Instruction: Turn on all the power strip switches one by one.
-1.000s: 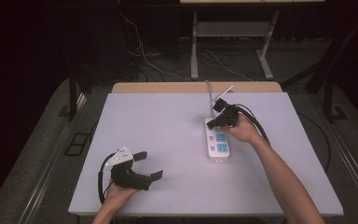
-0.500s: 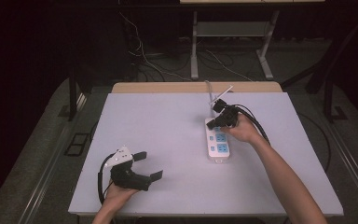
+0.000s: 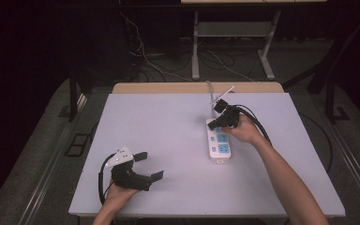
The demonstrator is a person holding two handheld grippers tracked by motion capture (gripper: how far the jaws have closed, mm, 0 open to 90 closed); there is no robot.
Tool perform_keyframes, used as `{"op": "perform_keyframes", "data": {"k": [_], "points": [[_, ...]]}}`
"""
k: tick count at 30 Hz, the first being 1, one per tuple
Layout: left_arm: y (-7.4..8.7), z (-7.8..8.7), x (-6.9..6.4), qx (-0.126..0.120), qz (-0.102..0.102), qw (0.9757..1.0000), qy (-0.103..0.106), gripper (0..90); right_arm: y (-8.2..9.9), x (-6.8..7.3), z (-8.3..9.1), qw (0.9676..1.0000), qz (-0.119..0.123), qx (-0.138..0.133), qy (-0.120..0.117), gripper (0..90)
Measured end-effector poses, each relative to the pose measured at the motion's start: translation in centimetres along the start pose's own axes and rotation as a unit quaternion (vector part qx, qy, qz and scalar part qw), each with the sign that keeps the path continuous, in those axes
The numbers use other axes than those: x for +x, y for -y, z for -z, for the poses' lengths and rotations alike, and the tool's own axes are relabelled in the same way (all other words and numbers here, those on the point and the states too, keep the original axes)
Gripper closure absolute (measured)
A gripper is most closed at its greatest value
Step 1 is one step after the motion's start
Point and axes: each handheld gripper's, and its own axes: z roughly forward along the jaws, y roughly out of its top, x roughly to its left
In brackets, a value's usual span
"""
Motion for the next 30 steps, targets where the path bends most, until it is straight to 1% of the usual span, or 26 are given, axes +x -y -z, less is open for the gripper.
{"op": "perform_keyframes", "data": {"k": [5, 6, 7, 8, 10, 14, 15, 17, 19, 20, 21, 22, 23, 24, 25, 27, 28, 29, 30], "points": [[0.0, 0.0, 0.0, 0.000, 0.000, 1.0000, 0.000, 0.0, 0.1, 0.1, 0.1, 1.0000, 0.002, -0.001, -0.002, 90.0], [0.0, 0.0, 0.0, 0.000, 0.000, 1.0000, 0.000, 0.0, 0.1, 0.1, 0.3, 0.9999, 0.000, -0.009, -0.006, 90.0], [0.0, 0.0, 0.0, 0.000, 0.000, 1.0000, 0.000, 0.0, 0.1, 0.1, 0.3, 0.9999, 0.000, -0.009, -0.006, 90.0], [0.0, 0.0, 0.0, 0.000, 0.000, 1.0000, 0.000, 0.0, 0.1, 0.1, 0.6, 0.9999, 0.001, -0.016, -0.004, 90.0], [0.0, 0.0, 0.0, 0.000, 0.000, 1.0000, 0.000, 0.0, 0.1, 0.1, 0.9, 0.9998, -0.001, -0.021, -0.005, 90.0], [0.0, 0.0, 0.0, 0.000, 0.000, 1.0000, 0.000, 0.0, 0.2, 0.1, 2.0, 0.9996, -0.001, -0.028, 0.000, 90.0], [0.0, -0.1, 0.0, 0.000, 0.000, 1.0000, 0.000, 0.0, 0.2, 0.1, 2.0, 0.9996, -0.001, -0.028, 0.000, 90.0], [0.0, -0.1, -0.1, 0.000, -0.001, 1.0000, 0.000, 0.0, 0.4, 0.0, 2.8, 0.9994, -0.005, -0.035, 0.003, 89.9], [0.0, -0.1, -0.1, 0.000, -0.001, 1.0000, 0.001, 0.0, 0.4, 0.0, 3.1, 0.9993, -0.008, -0.038, 0.003, 89.8], [0.0, -0.1, -0.1, 0.000, -0.001, 1.0000, 0.001, 0.0, 0.6, 0.1, 3.7, 0.9989, -0.012, -0.045, 0.003, 83.9], [0.0, -0.1, -0.1, -0.001, 0.000, 1.0000, 0.001, 0.0, 0.6, 0.1, 3.7, 0.9989, -0.012, -0.045, 0.003, 83.9], [0.0, -0.1, -0.1, -0.001, 0.000, 1.0000, 0.000, 0.0, 0.7, 0.1, 3.9, 0.9987, -0.014, -0.049, 0.005, 80.8], [0.0, -0.1, -0.1, -0.001, 0.000, 1.0000, 0.000, 0.0, 0.9, 0.2, 4.5, 0.9984, -0.017, -0.054, 0.010, 74.9], [0.0, -0.1, -0.1, -0.002, 0.000, 1.0000, 0.000, 0.0, 0.9, 0.2, 4.5, 0.9984, -0.017, -0.054, 0.010, 74.9], [0.0, -0.1, -0.1, -0.002, 0.000, 1.0000, 0.000, 0.0, 1.1, 0.2, 4.8, 0.9980, -0.021, -0.059, 0.013, 71.7], [0.0, -0.1, -0.1, -0.002, 0.000, 1.0000, 0.001, 0.0, 1.4, 0.3, 5.5, 0.9971, -0.030, -0.069, 0.015, 60.0], [0.0, -0.1, -0.1, -0.002, 0.001, 1.0000, 0.001, 0.0, 1.8, 0.3, 5.9, 0.9961, -0.036, -0.079, 0.017, 48.3], [0.0, -0.1, -0.1, -0.002, 0.001, 1.0000, 0.001, 0.0, 1.8, 0.3, 5.9, 0.9961, -0.036, -0.079, 0.017, 48.3], [0.0, -0.1, -0.2, -0.002, 0.001, 1.0000, 0.002, 0.0, 2.0, 0.4, 6.2, 0.9955, -0.043, -0.081, 0.020, 45.0]]}}
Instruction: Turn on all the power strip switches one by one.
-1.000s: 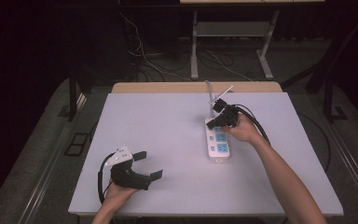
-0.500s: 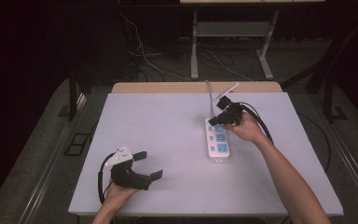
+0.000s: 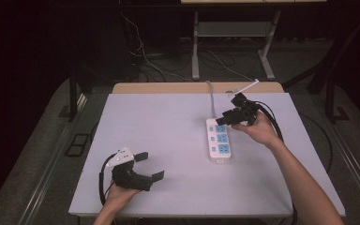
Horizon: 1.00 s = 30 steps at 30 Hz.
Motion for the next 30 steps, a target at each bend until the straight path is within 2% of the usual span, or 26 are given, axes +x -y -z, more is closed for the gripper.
{"op": "perform_keyframes", "data": {"k": [6, 7, 8, 9, 10, 11, 13, 16, 19, 21, 29, 30], "points": [[0.0, -0.1, 0.0, 0.000, 0.000, 1.0000, 0.001, 0.0, 1.5, 0.6, 2.0, 0.9988, -0.009, -0.030, 0.037, 19.5], [0.0, -0.1, 0.0, 0.000, 0.000, 1.0000, 0.001, 0.0, 1.5, 0.6, 2.0, 0.9988, -0.009, -0.030, 0.037, 19.5], [0.0, -0.1, 0.0, 0.000, 0.001, 1.0000, 0.001, 0.0, 2.1, 0.8, 2.5, 0.9984, -0.014, -0.034, 0.043, 10.1], [0.0, -0.1, 0.0, -0.001, 0.001, 1.0000, 0.001, 0.0, 2.1, 0.8, 2.5, 0.9984, -0.014, -0.034, 0.043, 10.1], [0.0, -0.1, 0.0, -0.001, 0.002, 1.0000, 0.001, 0.0, 2.4, 0.8, 2.7, 0.9986, -0.017, -0.034, 0.038, 6.3], [0.0, -0.1, 0.0, -0.002, 0.003, 1.0000, 0.001, 0.0, 2.9, 0.7, 3.1, 0.9983, -0.032, -0.039, 0.028, 0.2], [0.0, -0.1, -0.1, -0.001, 0.003, 1.0000, 0.001, 0.0, 3.3, 0.8, 3.4, 0.9981, -0.035, -0.043, 0.027, 0.2], [0.0, -0.2, -0.1, 0.000, 0.003, 1.0000, 0.002, 0.0, 4.7, 1.2, 4.4, 0.9966, -0.041, -0.063, 0.035, 0.2], [0.0, -0.2, -0.1, 0.002, 0.002, 1.0000, 0.002, 0.0, 5.5, 1.5, 4.8, 0.9961, -0.047, -0.066, 0.035, 0.2], [0.0, -0.2, -0.2, 0.002, 0.002, 1.0000, 0.002, 0.0, 6.7, 1.8, 5.3, 0.9952, -0.056, -0.076, 0.029, 0.2], [0.0, -0.2, -0.2, 0.001, 0.001, 1.0000, 0.001, 0.0, 9.1, 2.8, 6.1, 0.9935, -0.069, -0.089, 0.015, 0.3], [0.0, -0.2, -0.2, 0.002, 0.001, 1.0000, 0.001, 0.0, 9.8, 3.2, 6.3, 0.9928, -0.070, -0.097, 0.012, 0.3]]}}
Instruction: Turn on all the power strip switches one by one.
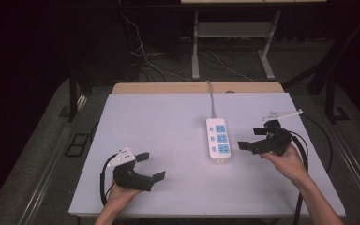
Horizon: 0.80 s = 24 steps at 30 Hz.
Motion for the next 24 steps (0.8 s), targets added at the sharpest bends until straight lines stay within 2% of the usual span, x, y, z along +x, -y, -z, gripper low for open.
{"op": "perform_keyframes", "data": {"k": [3, 8, 11, 12, 13, 15, 17, 20, 24], "points": [[0.0, -0.1, 0.0, 0.000, 0.000, 1.0000, 0.000, 0.0, 0.8, 0.3, 0.3, 1.0000, -0.002, -0.005, -0.003, 0.3], [0.0, 0.0, -0.1, 0.002, -0.002, 1.0000, -0.001, 0.0, 3.4, 1.1, 1.3, 0.9998, -0.009, -0.018, -0.006, 0.3], [0.0, 0.0, -0.1, 0.002, -0.002, 1.0000, -0.002, 0.0, 4.3, 1.3, 1.6, 0.9996, -0.010, -0.024, -0.005, 0.3], [0.0, 0.0, -0.1, 0.001, -0.002, 1.0000, -0.002, 0.0, 5.2, 1.6, 2.0, 0.9993, -0.012, -0.035, -0.004, 0.3], [0.0, 0.0, -0.1, 0.002, -0.002, 1.0000, -0.002, 0.0, 5.2, 1.6, 2.0, 0.9993, -0.012, -0.035, -0.004, 0.3], [0.0, 0.0, -0.1, 0.001, -0.002, 1.0000, -0.003, 0.0, 6.5, 1.9, 2.6, 0.9981, -0.020, -0.057, -0.009, 0.3], [0.0, 0.0, -0.1, 0.001, -0.002, 1.0000, -0.003, 0.0, 7.0, 2.0, 2.7, 0.9978, -0.019, -0.062, -0.007, 0.3], [0.0, 0.1, -0.1, 0.002, -0.002, 1.0000, -0.004, 0.0, 8.4, 2.5, 2.8, 0.9979, -0.020, -0.061, 0.000, 0.3], [0.1, 0.0, -0.1, 0.004, -0.002, 1.0000, -0.004, 0.0, 9.2, 2.8, 2.8, 0.9980, -0.019, -0.060, 0.003, 0.3]]}}
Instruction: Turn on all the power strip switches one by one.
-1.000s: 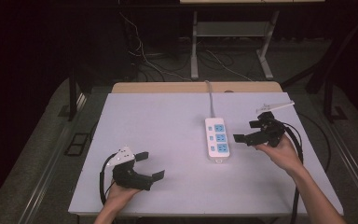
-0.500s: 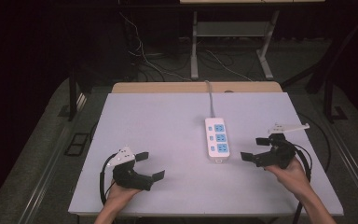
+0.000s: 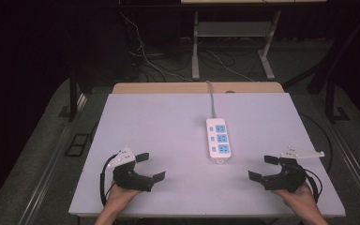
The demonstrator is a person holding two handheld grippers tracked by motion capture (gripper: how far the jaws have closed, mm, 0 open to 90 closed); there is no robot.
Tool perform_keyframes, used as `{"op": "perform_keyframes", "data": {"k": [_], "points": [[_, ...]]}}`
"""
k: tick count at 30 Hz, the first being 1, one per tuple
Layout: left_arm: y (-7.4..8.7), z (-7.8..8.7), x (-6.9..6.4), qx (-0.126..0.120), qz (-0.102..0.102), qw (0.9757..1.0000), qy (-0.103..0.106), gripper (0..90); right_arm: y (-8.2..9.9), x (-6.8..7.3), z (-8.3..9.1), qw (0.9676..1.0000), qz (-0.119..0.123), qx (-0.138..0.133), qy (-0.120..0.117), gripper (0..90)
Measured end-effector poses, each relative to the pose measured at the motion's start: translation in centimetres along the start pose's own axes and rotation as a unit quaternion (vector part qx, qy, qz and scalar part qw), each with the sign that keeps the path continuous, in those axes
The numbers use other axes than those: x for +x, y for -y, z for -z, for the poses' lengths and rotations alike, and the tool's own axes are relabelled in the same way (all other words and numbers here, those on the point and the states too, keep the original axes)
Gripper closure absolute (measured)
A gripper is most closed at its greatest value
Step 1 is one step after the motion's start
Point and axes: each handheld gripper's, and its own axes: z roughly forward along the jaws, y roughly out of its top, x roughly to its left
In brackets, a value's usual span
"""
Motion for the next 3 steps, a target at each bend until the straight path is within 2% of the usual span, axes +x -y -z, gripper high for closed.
{"op": "perform_keyframes", "data": {"k": [3], "points": [[0.00, -0.07, 0.02, 0.003, 0.001, 1.0000, 0.000, 0.0, 0.57, -0.02, 0.07, 1.0000, -0.002, -0.003, 0.001, 0.3]]}}
